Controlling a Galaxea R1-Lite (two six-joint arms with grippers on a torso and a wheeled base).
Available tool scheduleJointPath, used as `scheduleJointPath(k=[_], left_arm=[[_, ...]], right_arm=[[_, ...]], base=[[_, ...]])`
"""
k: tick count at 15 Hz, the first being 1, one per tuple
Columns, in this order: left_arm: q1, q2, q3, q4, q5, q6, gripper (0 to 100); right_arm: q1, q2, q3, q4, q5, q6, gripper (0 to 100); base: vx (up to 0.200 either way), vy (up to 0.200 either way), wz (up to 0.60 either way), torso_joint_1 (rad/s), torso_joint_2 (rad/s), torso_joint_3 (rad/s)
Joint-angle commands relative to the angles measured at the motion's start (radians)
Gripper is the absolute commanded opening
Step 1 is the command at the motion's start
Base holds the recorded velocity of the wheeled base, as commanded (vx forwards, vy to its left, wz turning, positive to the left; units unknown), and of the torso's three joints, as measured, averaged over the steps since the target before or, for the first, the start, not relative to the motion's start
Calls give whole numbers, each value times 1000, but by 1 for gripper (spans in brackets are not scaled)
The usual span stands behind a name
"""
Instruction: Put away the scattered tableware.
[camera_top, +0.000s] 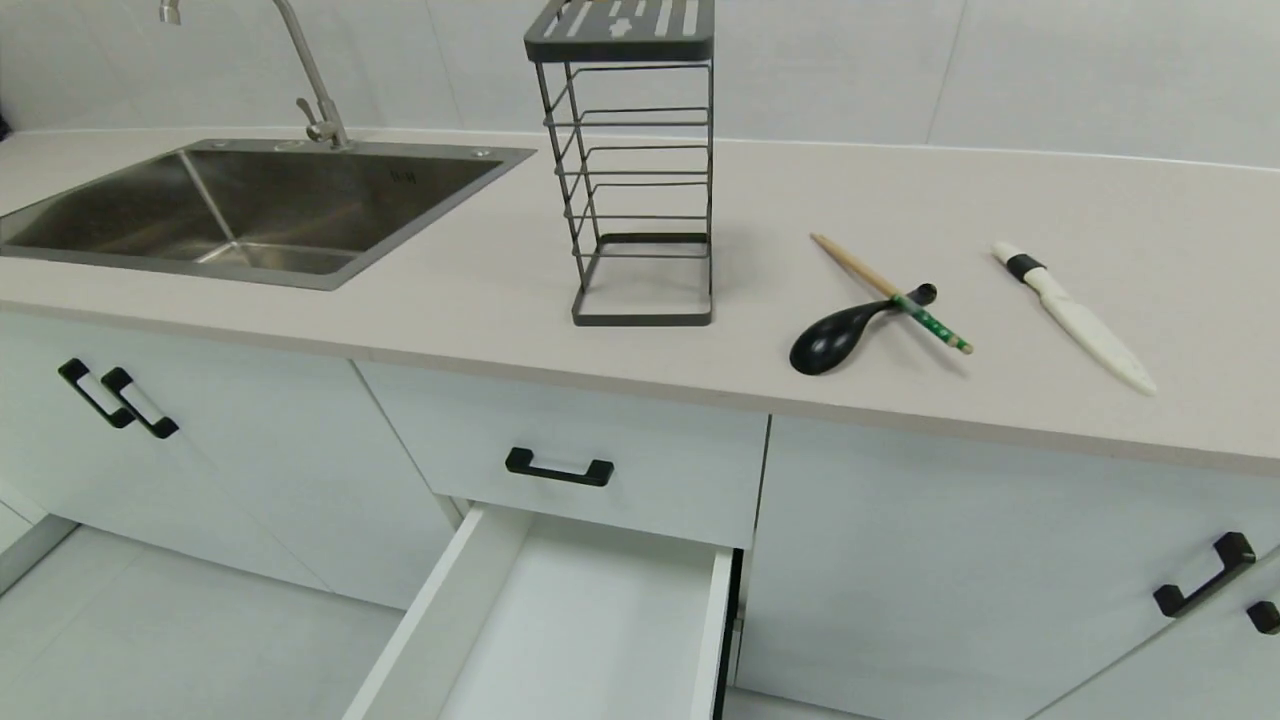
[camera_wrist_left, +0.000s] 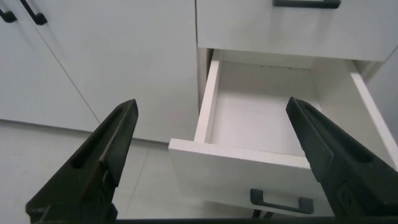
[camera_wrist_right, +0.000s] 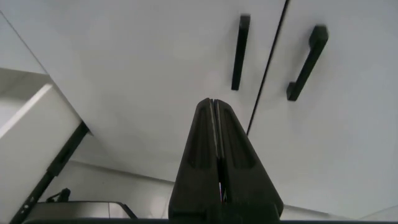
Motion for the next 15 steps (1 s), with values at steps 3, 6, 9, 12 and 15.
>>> scheduleJointPath(k=[3, 6, 9, 12, 15], left_arm=[[0, 0, 0, 0, 0, 0, 100], [0, 0, 0, 0, 0, 0, 100], [0, 0, 0, -2, 0, 0, 100], [0, 0, 0, 0, 0, 0, 100], [0, 0, 0, 0, 0, 0, 100]], right_arm=[[0, 0, 0, 0, 0, -1, 0], [0, 0, 0, 0, -2, -1, 0], [0, 0, 0, 0, -2, 0, 0], [0, 0, 0, 0, -2, 0, 0], [0, 0, 0, 0, -2, 0, 0]], base=[[0, 0, 0, 214, -473, -212], [0, 0, 0, 139, -486, -217], [0, 0, 0, 403, -479, -245], [0, 0, 0, 297, -517, -240], [0, 0, 0, 281, -525, -253]])
